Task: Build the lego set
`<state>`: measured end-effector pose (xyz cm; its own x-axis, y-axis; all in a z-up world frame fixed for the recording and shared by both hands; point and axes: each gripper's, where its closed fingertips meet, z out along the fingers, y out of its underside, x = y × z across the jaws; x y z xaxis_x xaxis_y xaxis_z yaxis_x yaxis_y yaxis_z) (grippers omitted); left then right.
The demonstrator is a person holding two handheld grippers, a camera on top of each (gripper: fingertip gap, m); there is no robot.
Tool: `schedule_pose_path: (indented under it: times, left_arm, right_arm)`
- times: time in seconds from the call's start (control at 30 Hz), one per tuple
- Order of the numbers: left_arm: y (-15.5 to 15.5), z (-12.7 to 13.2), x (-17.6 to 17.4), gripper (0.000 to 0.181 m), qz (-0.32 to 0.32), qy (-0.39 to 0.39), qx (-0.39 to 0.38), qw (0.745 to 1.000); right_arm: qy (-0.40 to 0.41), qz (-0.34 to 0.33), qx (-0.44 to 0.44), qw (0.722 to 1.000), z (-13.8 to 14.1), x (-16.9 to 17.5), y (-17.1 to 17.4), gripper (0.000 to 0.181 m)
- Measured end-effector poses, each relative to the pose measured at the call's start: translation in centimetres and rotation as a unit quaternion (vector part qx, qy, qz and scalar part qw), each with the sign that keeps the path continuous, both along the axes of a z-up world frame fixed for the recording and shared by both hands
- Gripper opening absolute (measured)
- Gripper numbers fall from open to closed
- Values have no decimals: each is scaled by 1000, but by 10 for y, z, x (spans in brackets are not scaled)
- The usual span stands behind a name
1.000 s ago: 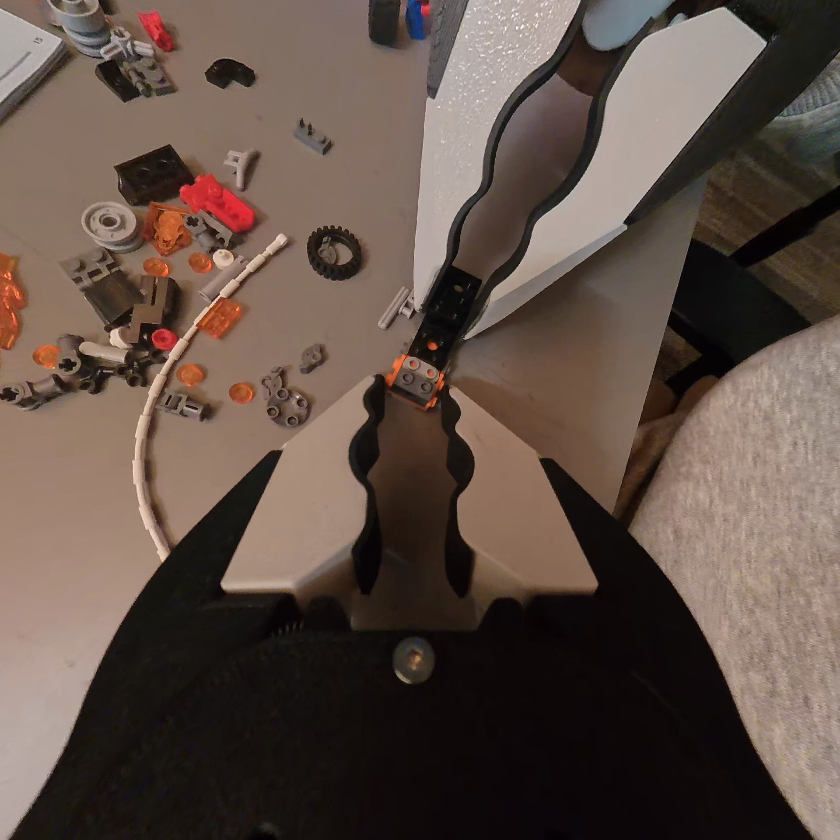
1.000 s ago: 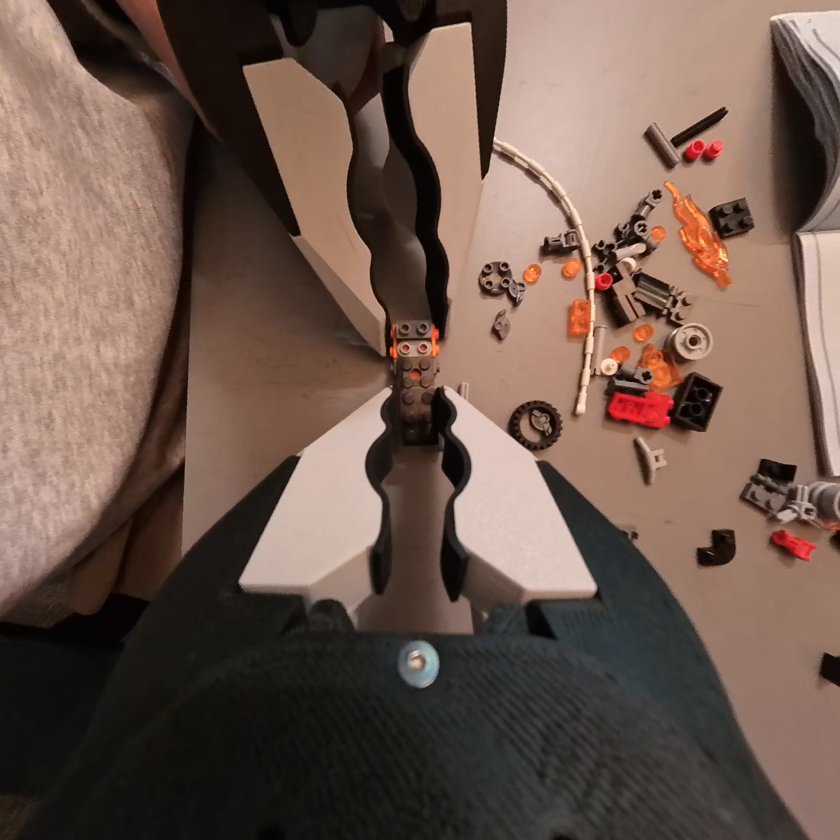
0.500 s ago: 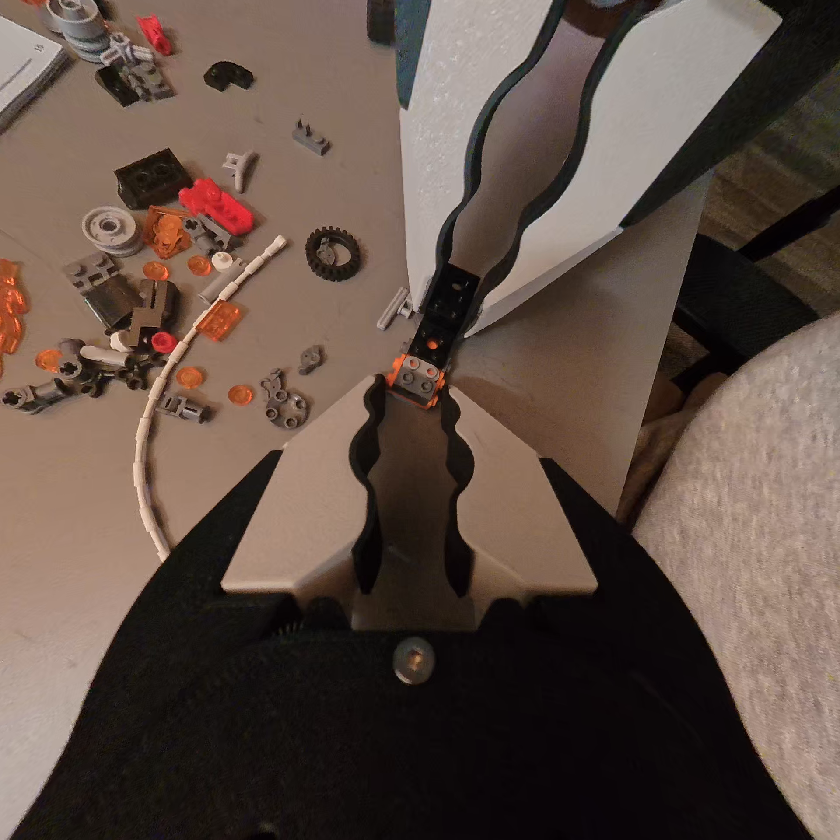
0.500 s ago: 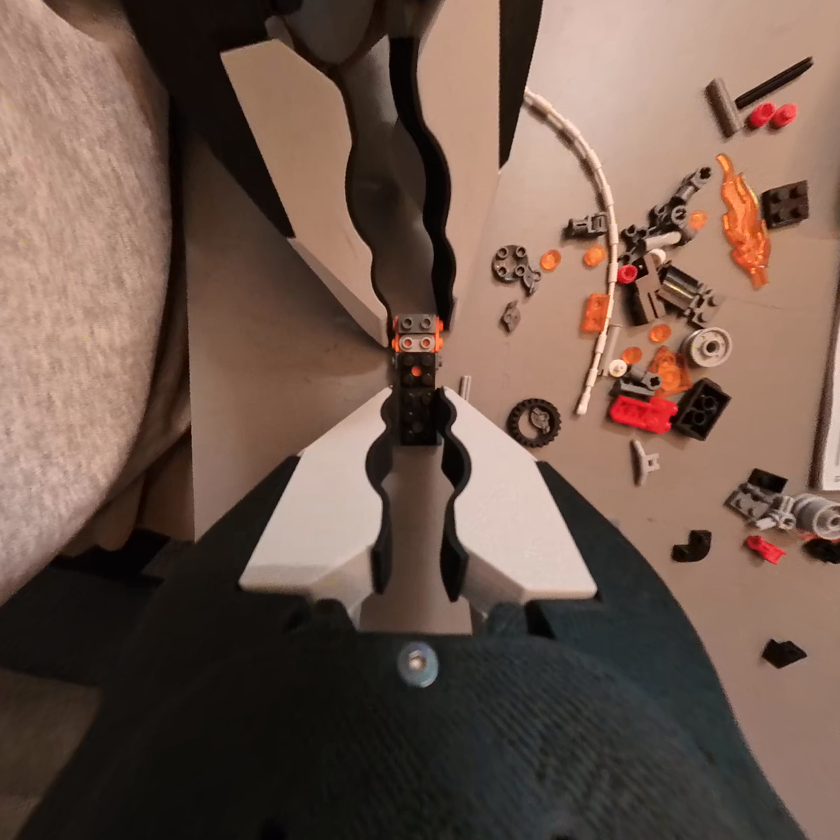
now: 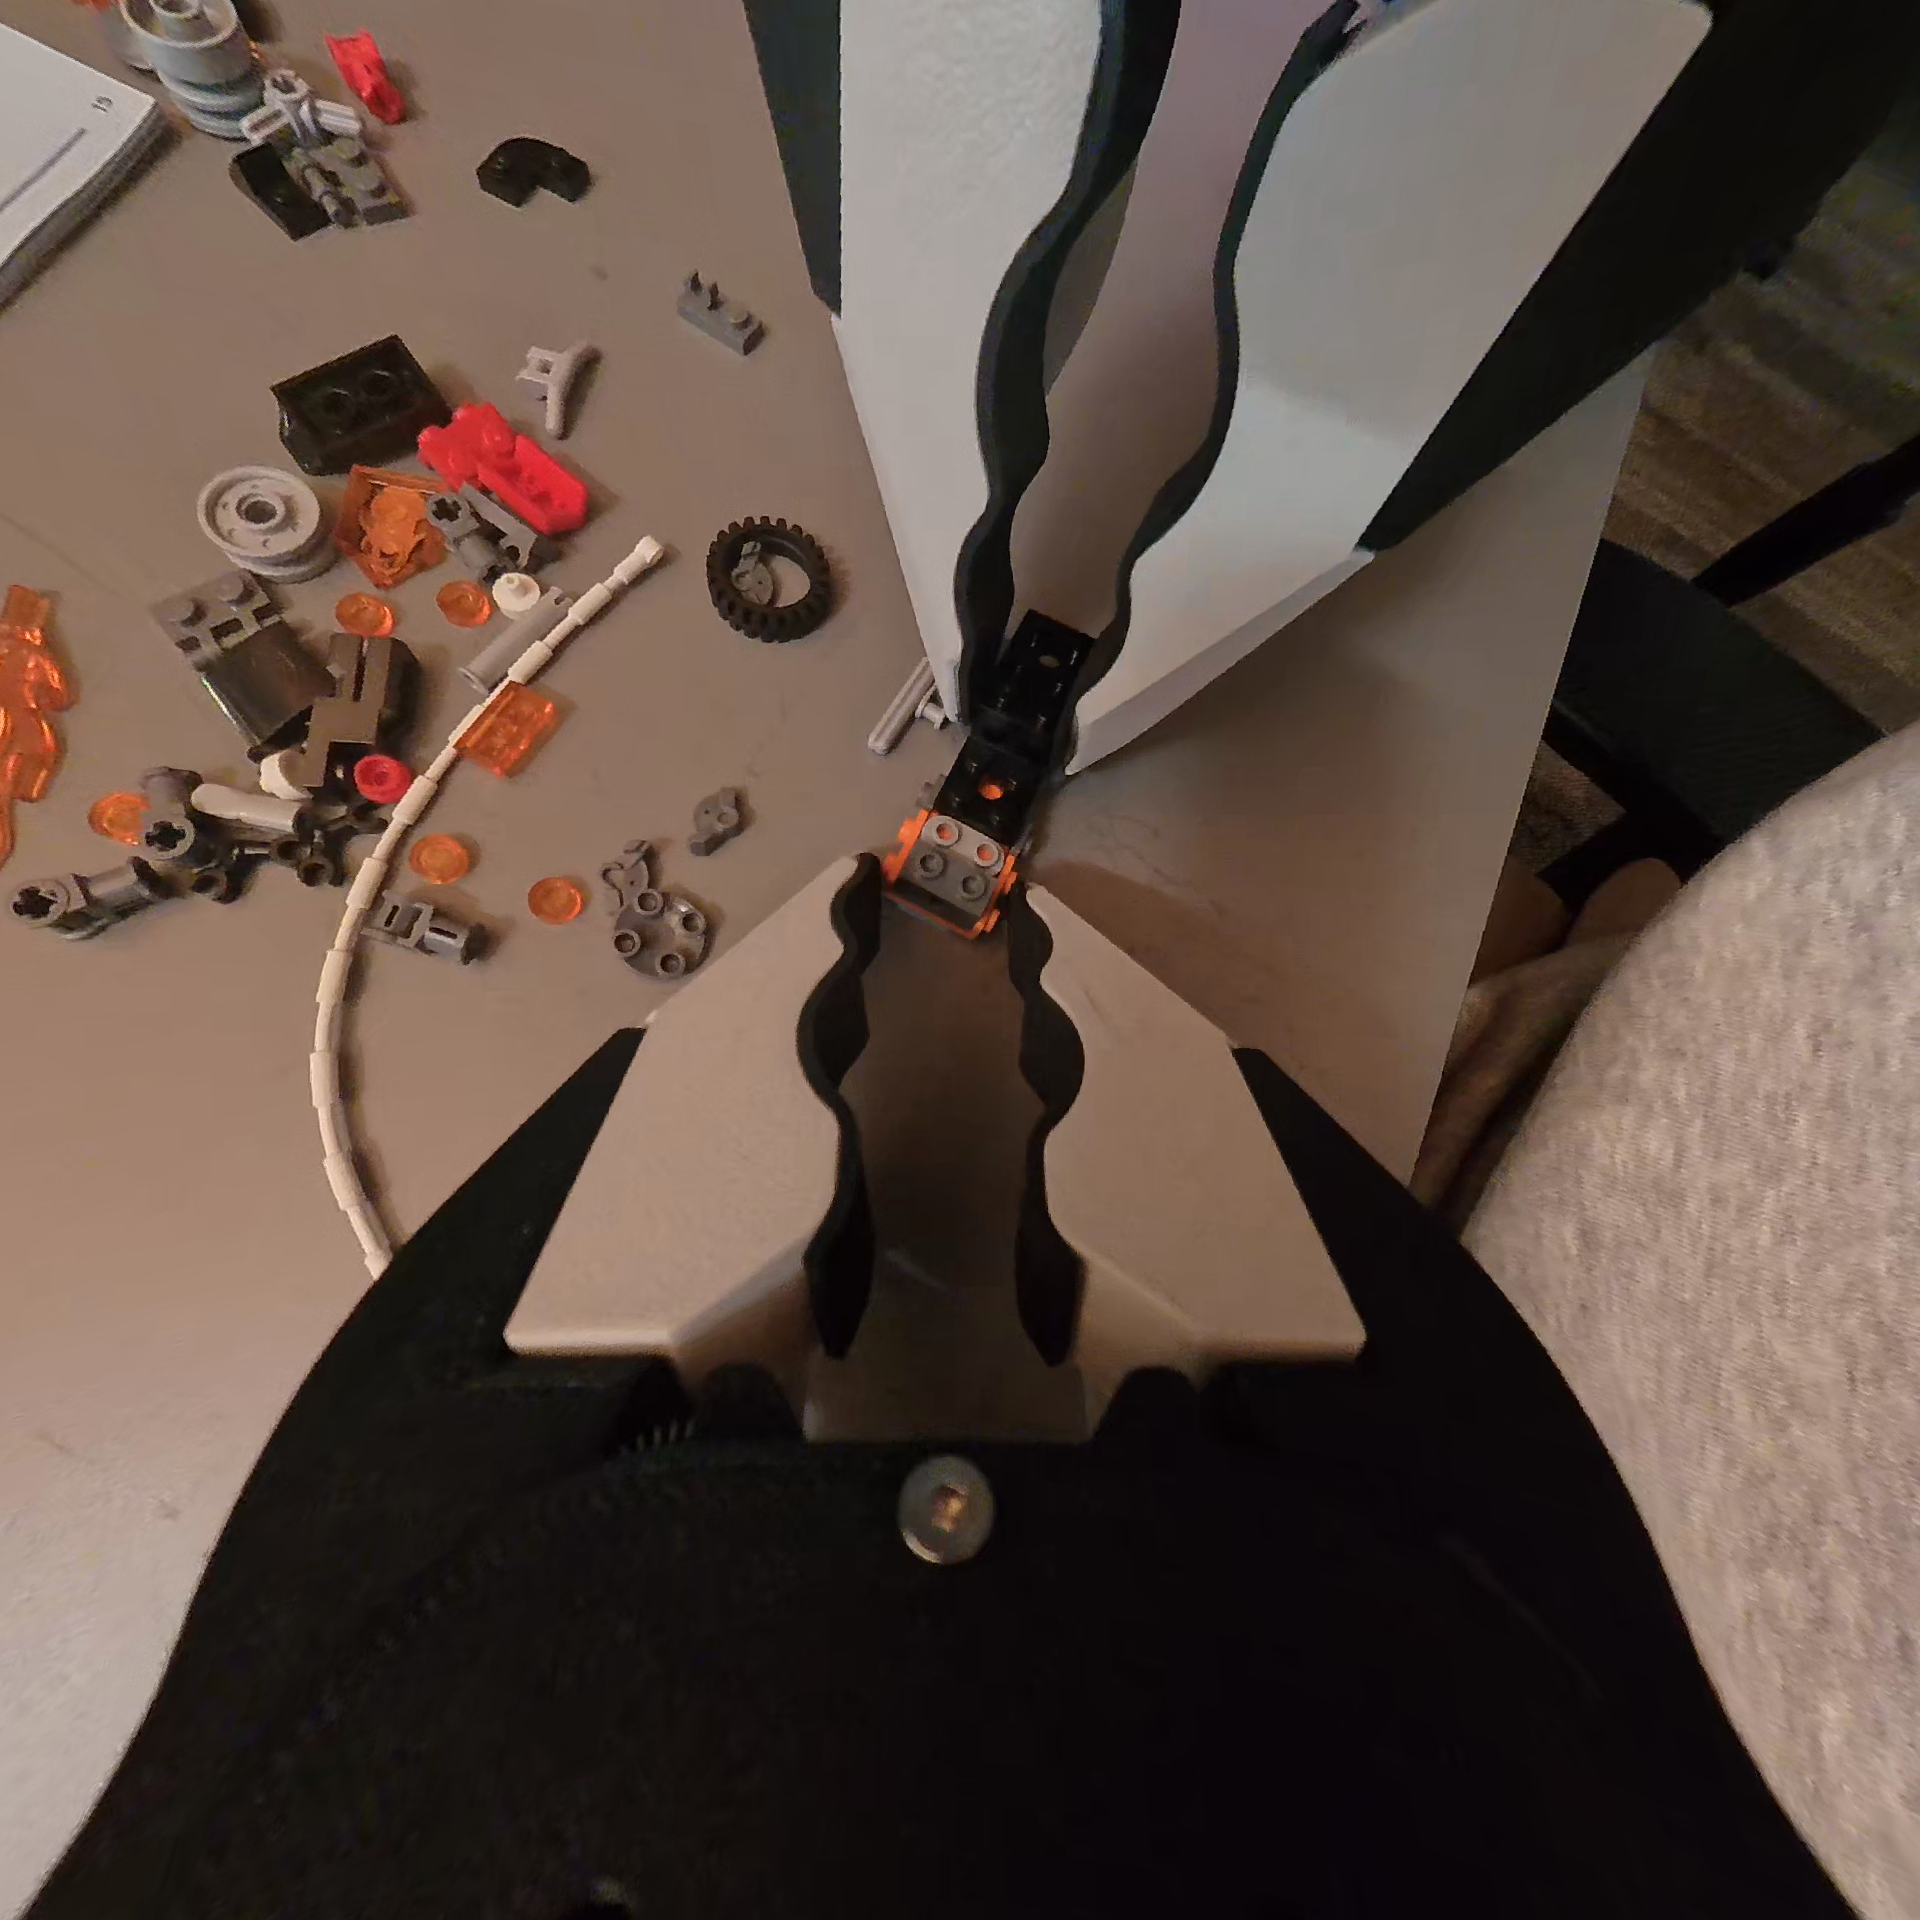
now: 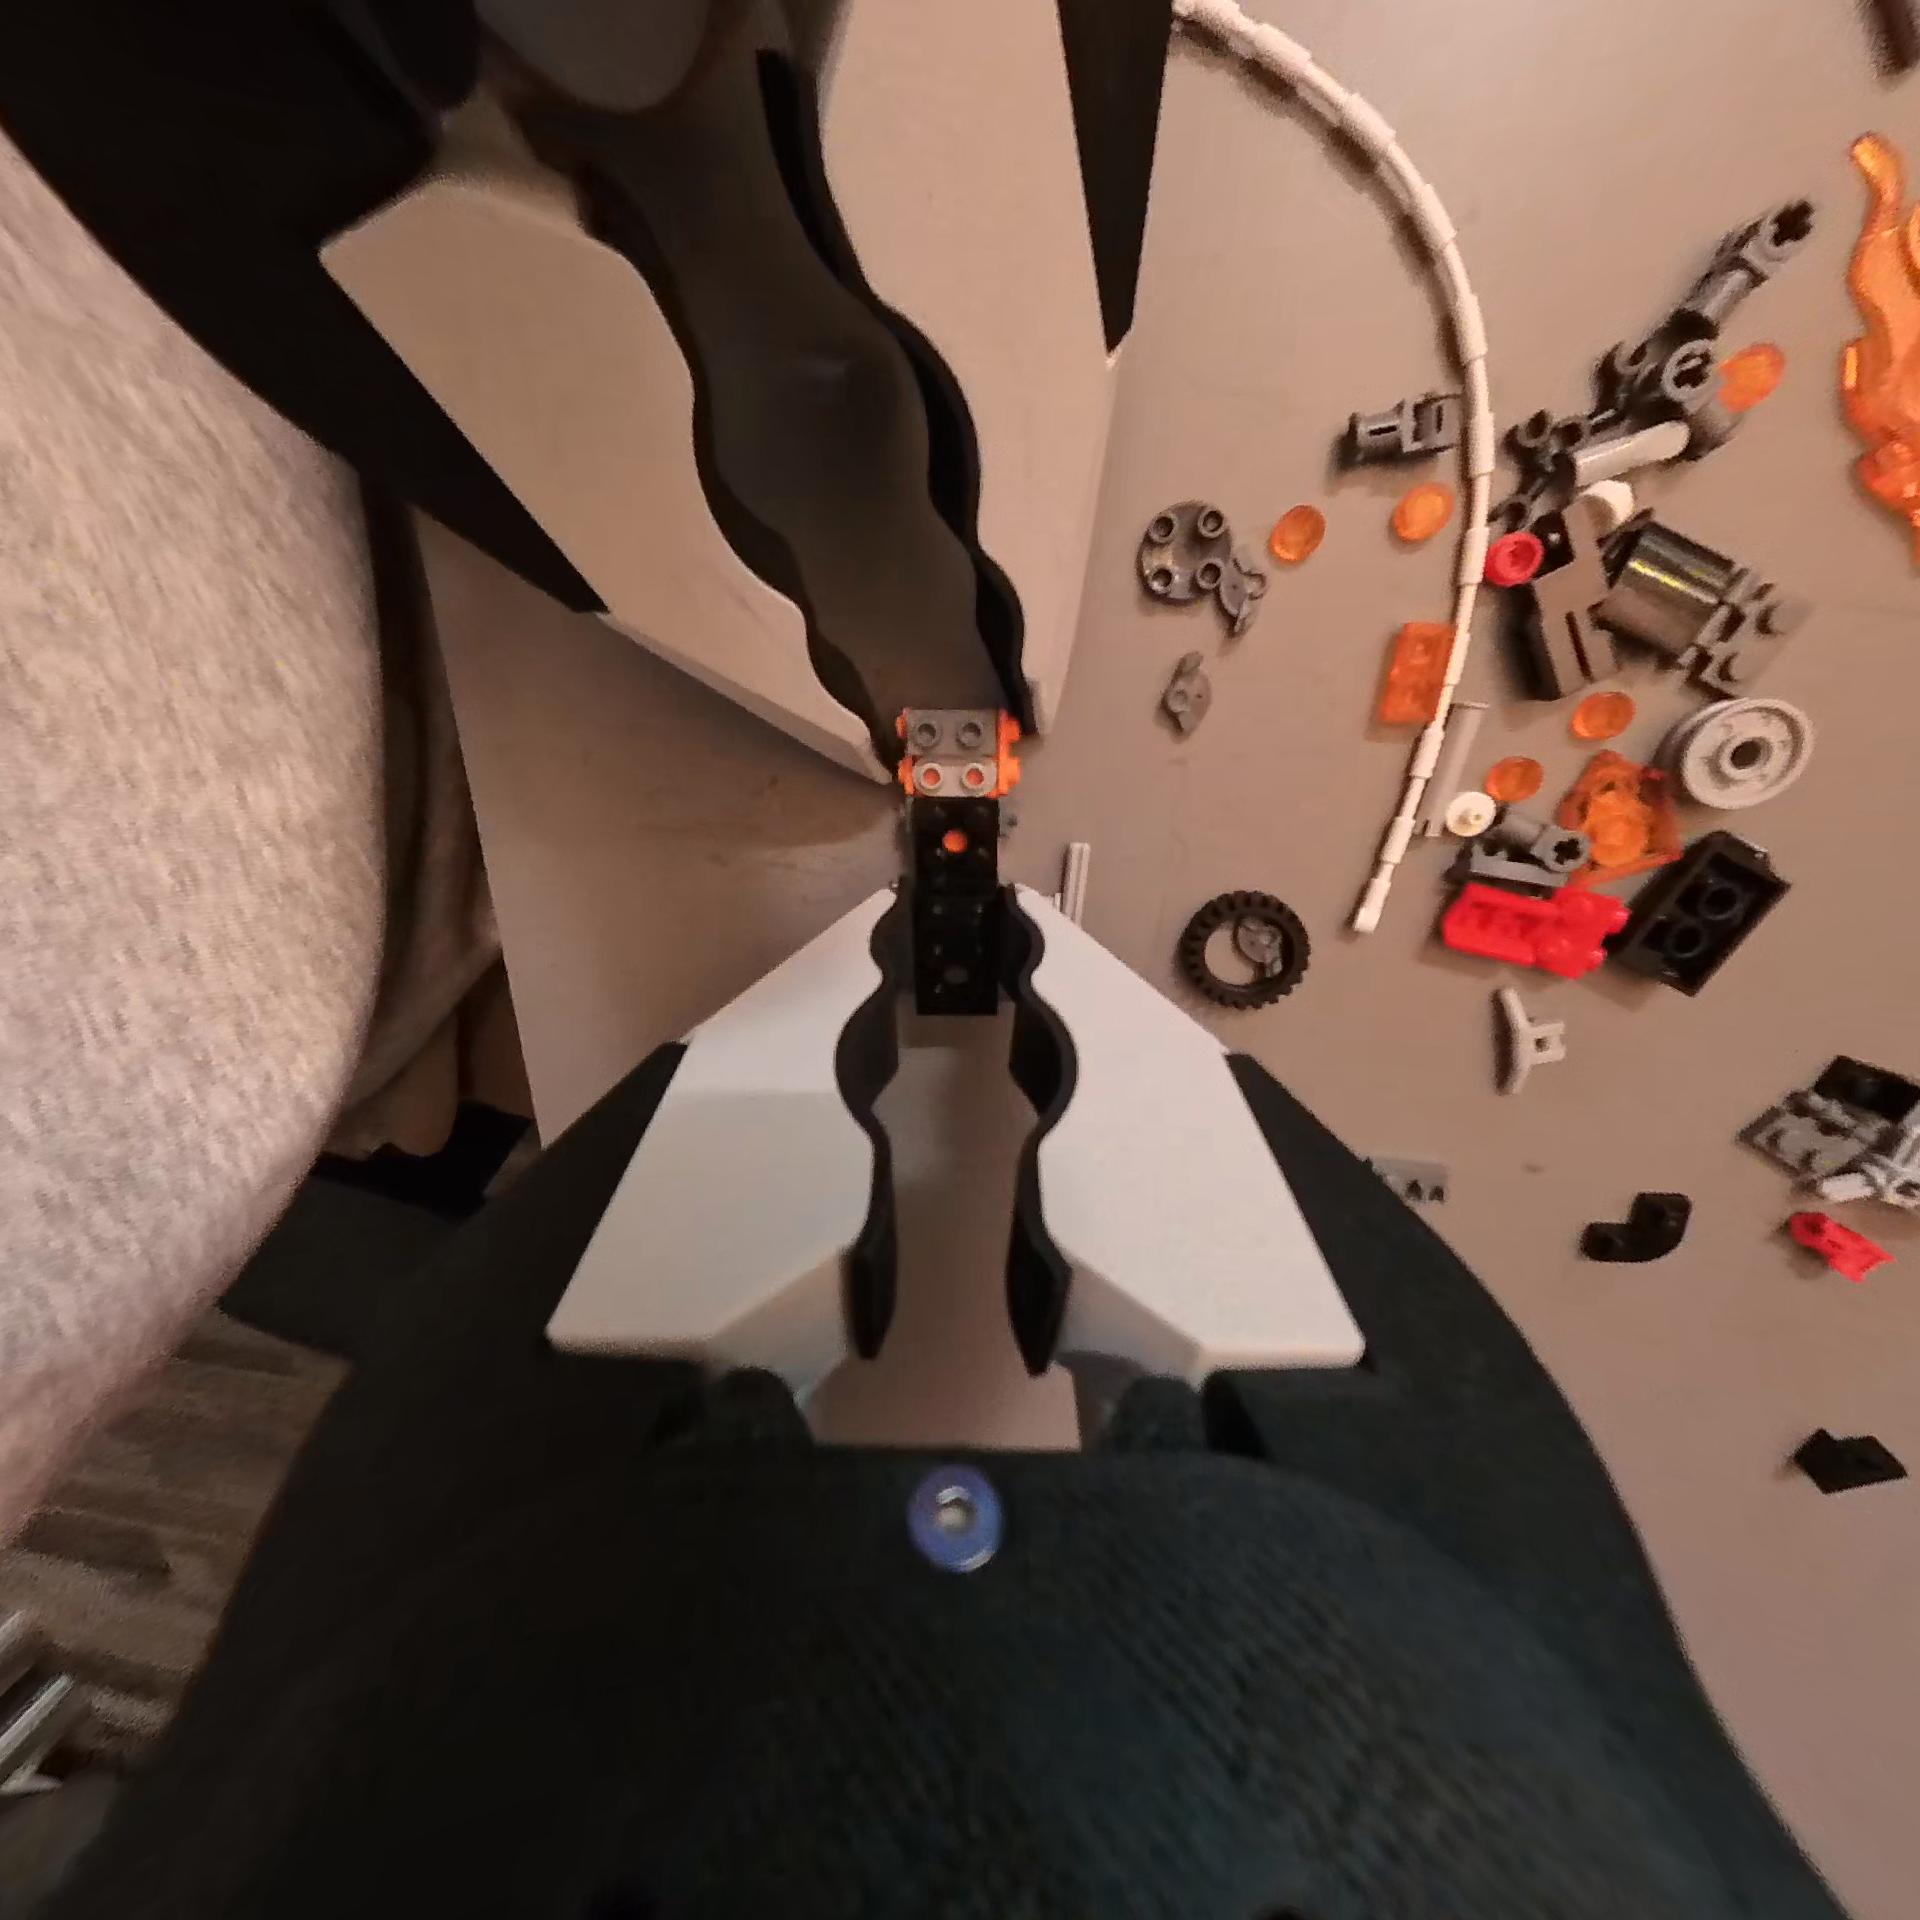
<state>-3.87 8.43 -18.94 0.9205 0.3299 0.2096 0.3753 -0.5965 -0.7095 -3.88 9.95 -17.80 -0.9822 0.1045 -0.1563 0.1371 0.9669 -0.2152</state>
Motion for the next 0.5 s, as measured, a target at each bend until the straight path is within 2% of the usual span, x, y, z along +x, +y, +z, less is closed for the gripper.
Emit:
schedule_pose_path:
  times: [0.23, 0.33, 0.5]
  left_arm:
    - [0, 0, -1, 22, 3, 1, 0, 1000]
    - [0, 0, -1, 23, 3, 6, -2, 1000]
    - [0, 1, -1, 23, 3, -6, 4, 1000]
  right_arm:
    - [23, 5, -31, 999, -4, -2, -4, 15]
    - [48, 5, -53, 997, -6, -4, -5, 27]
    - [60, -9, -119, 991, 13, -7, -11, 16]
